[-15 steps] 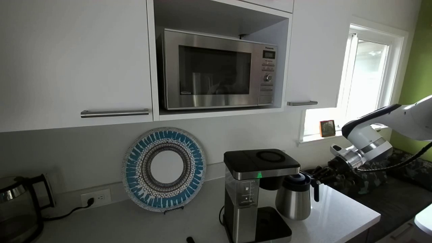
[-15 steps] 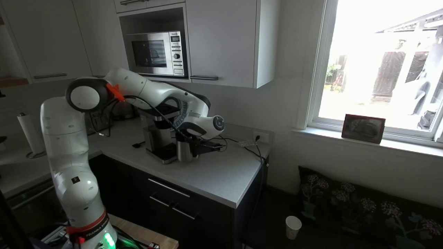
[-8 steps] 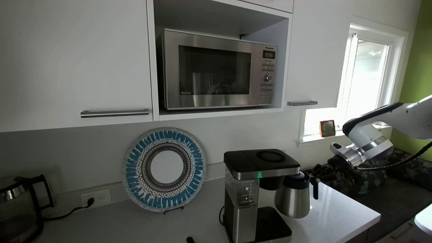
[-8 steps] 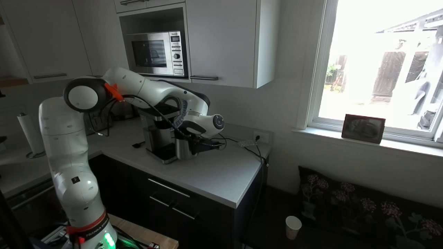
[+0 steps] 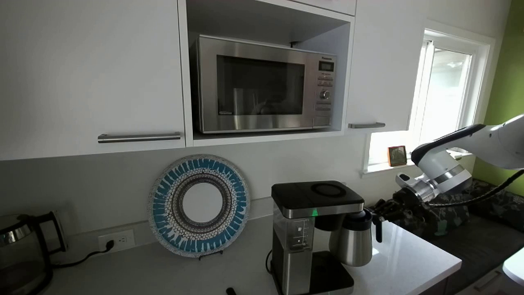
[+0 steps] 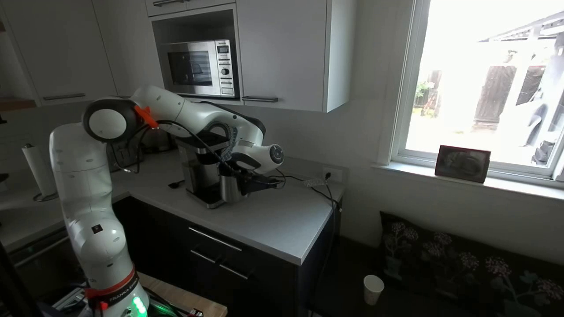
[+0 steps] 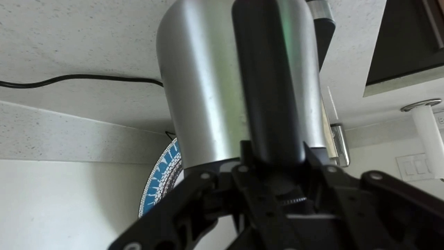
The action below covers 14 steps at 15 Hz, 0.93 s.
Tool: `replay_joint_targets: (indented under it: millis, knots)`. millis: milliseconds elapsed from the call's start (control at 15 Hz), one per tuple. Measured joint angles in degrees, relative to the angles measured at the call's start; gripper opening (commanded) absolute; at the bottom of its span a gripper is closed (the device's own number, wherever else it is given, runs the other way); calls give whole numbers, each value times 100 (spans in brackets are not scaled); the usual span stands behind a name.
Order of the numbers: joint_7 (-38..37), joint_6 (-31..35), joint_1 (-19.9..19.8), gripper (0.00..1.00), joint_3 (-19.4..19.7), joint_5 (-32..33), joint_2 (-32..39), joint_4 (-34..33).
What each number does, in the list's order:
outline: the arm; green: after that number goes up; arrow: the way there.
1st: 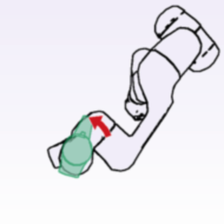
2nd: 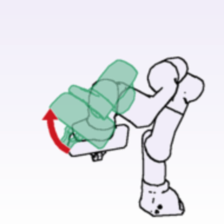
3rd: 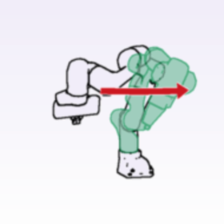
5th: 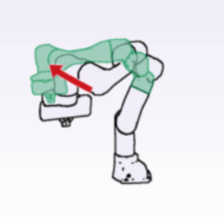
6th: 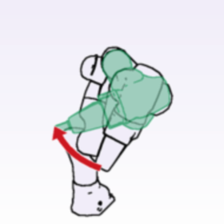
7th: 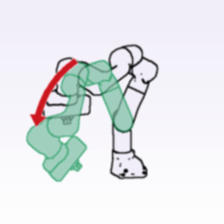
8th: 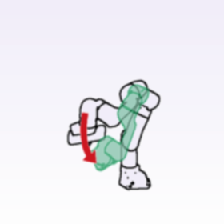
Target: Put the coffee pot on the coffee machine
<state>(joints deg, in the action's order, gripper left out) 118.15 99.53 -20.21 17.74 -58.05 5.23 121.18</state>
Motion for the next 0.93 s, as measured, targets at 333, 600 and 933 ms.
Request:
replay_joint_targets:
  millis: [333, 600, 933]
  knots:
    - [0, -3, 53, 8, -72, 0, 6, 20]
    - [0, -7, 108, 8, -122, 0, 28, 41]
    - [0, -61, 178, 8, -200, -1, 54, 56]
